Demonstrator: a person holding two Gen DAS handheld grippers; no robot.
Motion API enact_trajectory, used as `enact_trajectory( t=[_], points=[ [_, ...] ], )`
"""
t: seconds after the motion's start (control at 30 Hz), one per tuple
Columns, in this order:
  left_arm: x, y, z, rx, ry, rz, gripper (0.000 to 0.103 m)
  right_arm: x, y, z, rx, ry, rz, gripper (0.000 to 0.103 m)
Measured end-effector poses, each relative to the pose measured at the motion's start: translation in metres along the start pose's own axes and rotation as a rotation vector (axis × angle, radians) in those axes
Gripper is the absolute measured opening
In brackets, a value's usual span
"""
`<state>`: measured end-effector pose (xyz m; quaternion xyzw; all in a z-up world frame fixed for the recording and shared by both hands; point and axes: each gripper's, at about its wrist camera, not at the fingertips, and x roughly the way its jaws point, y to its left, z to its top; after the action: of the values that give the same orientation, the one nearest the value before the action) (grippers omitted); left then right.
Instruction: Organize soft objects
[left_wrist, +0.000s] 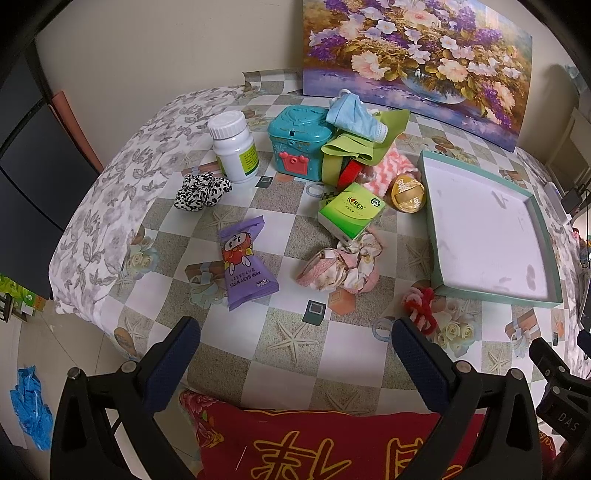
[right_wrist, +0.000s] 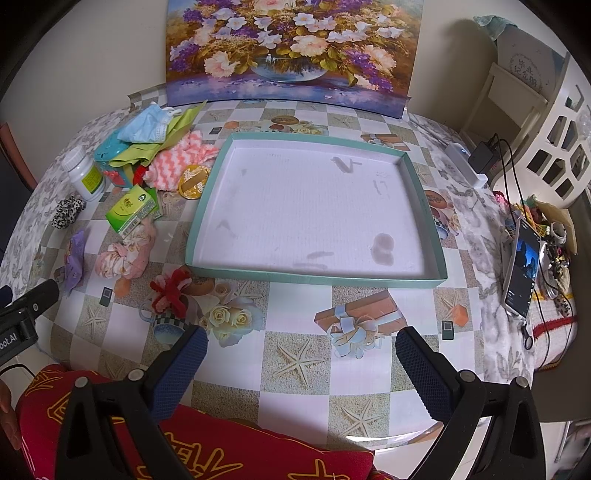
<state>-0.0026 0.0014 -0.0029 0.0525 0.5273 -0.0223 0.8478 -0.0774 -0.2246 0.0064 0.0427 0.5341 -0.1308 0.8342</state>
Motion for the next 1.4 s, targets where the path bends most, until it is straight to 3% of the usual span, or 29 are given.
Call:
enact_trajectory(
  t=[0.5, 0.8, 1.0, 1.1, 1.27, 1.4],
  points=[
    [0.000, 0.000, 0.001, -0.002, 0.003, -0.008, 0.103, 0.000, 0.000, -0.001, -0.004, 0.003, 0.000, 0.103],
    [0.008, 0.012, 0.011, -0.040, 0.057, -0.153, 0.103, 0.003, 0.008, 0.010, -0.055, 0.029, 0.057, 0.103],
    [0.014, 0.035, 0.038, -0.063, 0.006, -0.140, 0.103, -0.003, 0.027, 0.037, -0.151, -0.021, 0.065, 0.103],
    [0.023, 0.045, 0.049, -0.069, -0.006, -0.165, 0.103, 0.002, 0.040, 0.048, -0.191, -0.022, 0.124, 0.103],
    [0.042, 0.046, 0.056, -0.042, -0.012, -0.214, 0.103, 0.031, 0.074, 0.045, -0.286, 0.048, 0.185, 0.103],
    [0.064, 0.044, 0.053, -0.009, 0.029, -0.217, 0.103, 0.055, 0.099, 0.037, -0.373, 0.130, 0.216, 0.100]
  ],
)
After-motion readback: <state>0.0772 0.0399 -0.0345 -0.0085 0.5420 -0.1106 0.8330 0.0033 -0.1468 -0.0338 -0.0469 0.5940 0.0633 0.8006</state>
